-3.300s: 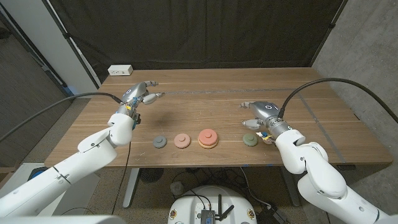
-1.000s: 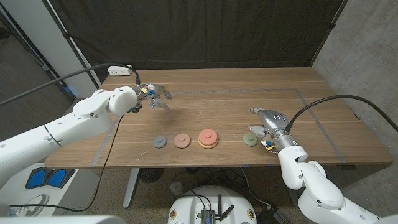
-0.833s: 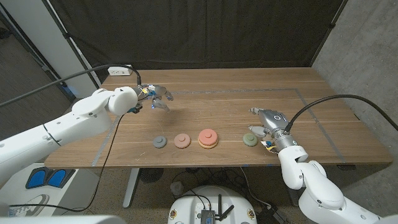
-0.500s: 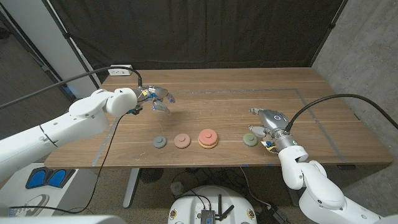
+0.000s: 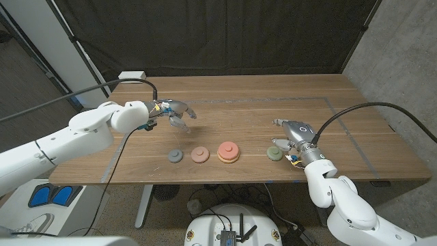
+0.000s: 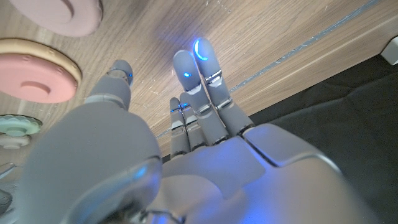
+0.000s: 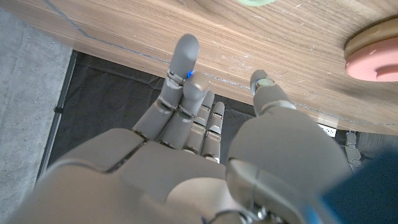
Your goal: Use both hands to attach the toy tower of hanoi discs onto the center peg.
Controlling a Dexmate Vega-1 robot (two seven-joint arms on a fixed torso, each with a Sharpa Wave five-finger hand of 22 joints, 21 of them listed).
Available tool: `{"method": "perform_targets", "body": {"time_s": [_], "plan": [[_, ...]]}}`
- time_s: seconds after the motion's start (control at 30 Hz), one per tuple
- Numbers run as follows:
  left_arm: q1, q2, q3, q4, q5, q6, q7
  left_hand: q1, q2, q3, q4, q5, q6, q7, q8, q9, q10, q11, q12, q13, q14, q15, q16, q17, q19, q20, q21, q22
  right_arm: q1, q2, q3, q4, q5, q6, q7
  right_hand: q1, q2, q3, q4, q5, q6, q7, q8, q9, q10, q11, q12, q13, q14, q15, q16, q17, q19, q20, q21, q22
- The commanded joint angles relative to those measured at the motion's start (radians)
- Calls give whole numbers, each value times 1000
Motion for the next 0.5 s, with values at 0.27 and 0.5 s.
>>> {"method": "perform_targets", "body": {"time_s": [0.27,0.5], "plan": [[32,46,-31,4,17,-160,-44,7,-21,-13,-3,6,-21,-8,-7,2,-25,-2,-8,2,-1,-63,6,-1,-17,-118,9,-3,28,11,-35,4,-21,-23,24,-4,4,8,-3,5,8,-2,-7,6,7,-1,3,11,-4,-41,-3,2,-6,-62,2,2],[28,52,-33,5,32,-220,-78,6,-30,-20,-1,5,-40,-9,-10,1,-48,-2,-14,-1,-14,-63,5,-7,-26,-118,10,-6,41,12,-47,6,-29,-27,42,-5,4,8,-3,5,8,-3,-9,6,9,0,3,14,-5,-41,-5,1,-7,-62,3,2]]}}
